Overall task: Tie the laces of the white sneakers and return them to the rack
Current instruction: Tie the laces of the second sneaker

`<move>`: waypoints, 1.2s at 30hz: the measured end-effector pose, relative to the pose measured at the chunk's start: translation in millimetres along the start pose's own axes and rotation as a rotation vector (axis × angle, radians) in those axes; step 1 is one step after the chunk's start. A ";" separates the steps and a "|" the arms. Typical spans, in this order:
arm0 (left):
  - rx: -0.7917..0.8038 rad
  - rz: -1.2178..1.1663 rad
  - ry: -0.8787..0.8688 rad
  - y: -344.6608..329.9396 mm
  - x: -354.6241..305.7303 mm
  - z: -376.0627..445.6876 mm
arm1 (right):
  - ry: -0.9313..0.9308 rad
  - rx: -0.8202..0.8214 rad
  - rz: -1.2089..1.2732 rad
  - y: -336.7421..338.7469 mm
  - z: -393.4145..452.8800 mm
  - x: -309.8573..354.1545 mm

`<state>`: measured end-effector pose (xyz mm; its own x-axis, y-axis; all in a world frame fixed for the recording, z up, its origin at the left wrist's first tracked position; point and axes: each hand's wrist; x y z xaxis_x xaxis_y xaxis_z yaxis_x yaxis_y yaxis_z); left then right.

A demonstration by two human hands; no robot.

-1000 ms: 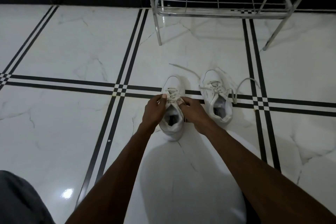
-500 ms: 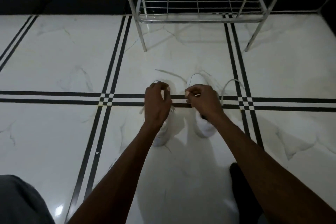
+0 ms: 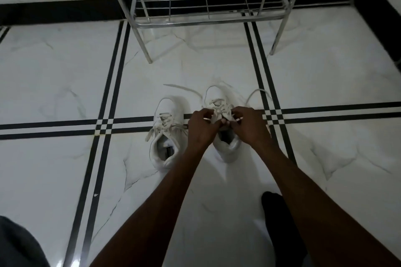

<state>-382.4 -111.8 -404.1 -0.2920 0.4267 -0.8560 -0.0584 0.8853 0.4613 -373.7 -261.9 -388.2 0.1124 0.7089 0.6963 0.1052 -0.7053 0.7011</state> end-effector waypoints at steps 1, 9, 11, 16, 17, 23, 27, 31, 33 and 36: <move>0.002 -0.021 0.015 1.6 1.0 -0.8 | -0.017 0.018 0.024 0.3 0.4 -1.4; -0.035 -0.097 0.062 21.1 7.6 -3.5 | -0.136 0.139 0.282 -2.2 1.7 4.2; -0.042 -0.135 0.102 20.8 8.3 1.8 | -0.149 0.089 0.296 -8.2 5.3 5.9; -0.039 -0.252 0.133 15.7 3.8 0.2 | -0.165 -0.012 0.309 -16.7 4.6 4.9; -0.026 -0.295 0.149 15.4 3.0 -3.5 | -0.171 -0.012 0.320 -16.7 3.1 4.5; 0.136 -0.631 0.104 26.6 7.6 -8.6 | -0.246 0.093 0.515 -9.8 -0.8 5.3; 0.132 -0.462 -0.045 33.6 4.4 -2.5 | -0.236 0.070 0.493 -11.0 -2.8 8.2; 0.037 -0.302 -0.011 33.0 6.3 -6.8 | -0.231 -0.022 0.457 -16.5 -2.7 15.9; 0.043 -0.218 -0.034 31.6 7.1 -9.0 | -0.206 -0.053 0.428 -17.7 -1.6 19.1; 0.047 -0.145 -0.117 28.9 10.0 -6.7 | -0.161 -0.101 0.390 -18.7 -0.2 20.9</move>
<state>-393.4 -83.2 -397.8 -0.1711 0.3102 -0.9352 -0.0462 0.9456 0.3221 -373.5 -233.9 -386.7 0.2778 0.3736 0.8850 -0.0722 -0.9105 0.4071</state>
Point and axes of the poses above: each hand's wrist, its own z-axis towards the middle knuckle, its own y-axis out of the back of the hand, x = y × z, and after that the axes turned 2 degrees about -x, right-handed
